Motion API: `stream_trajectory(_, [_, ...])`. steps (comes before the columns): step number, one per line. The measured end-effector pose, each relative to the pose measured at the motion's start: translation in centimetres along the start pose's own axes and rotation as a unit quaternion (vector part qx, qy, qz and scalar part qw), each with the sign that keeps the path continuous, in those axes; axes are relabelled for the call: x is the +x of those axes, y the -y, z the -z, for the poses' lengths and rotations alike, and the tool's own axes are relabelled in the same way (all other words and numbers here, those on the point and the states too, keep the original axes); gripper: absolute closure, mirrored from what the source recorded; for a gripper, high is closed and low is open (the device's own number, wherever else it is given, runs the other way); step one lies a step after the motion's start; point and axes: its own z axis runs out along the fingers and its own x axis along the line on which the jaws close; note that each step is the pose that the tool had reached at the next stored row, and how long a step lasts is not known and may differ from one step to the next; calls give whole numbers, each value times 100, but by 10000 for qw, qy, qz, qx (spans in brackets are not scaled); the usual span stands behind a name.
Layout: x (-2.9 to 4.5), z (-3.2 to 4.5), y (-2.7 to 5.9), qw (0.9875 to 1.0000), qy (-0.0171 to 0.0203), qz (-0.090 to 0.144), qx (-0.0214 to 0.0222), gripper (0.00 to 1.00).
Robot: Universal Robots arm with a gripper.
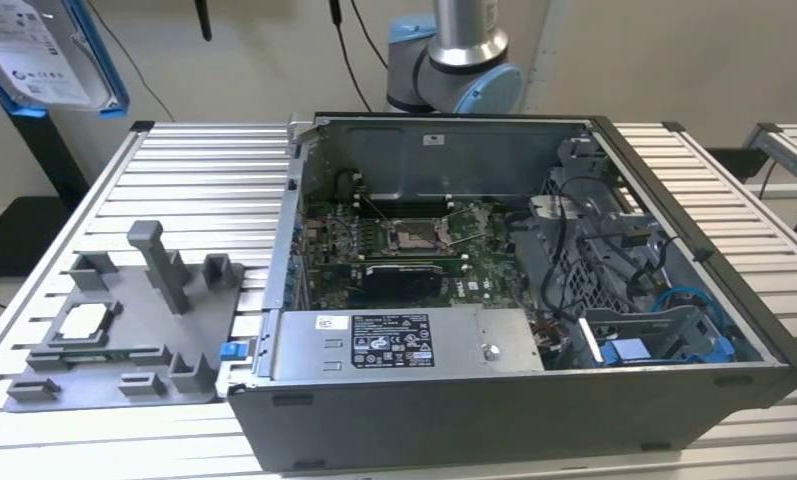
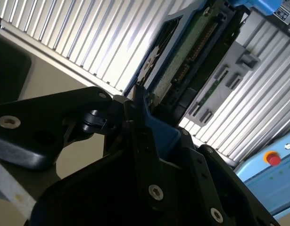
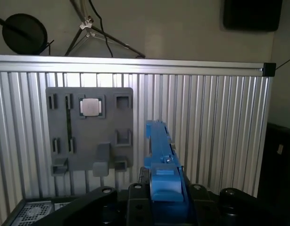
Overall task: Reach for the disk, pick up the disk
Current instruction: 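Pick up the disk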
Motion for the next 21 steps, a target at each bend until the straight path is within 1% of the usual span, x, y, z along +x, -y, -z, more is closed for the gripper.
stream_trajectory(1, [-2, 11, 1, 10000, 12, -1, -1, 100])
stream_trajectory(8, [-3, 11, 3, 10000, 15, -3, 0, 100])
stream_trajectory(10, [-2, 9, 21, 10000, 15, -2, 0, 100])
stream_trajectory(14, [-2, -4, 122, 10000, 15, -2, -4, 100])
stream_trajectory(21, [-3, -36, 386, 10000, 14, -4, -10, 100])
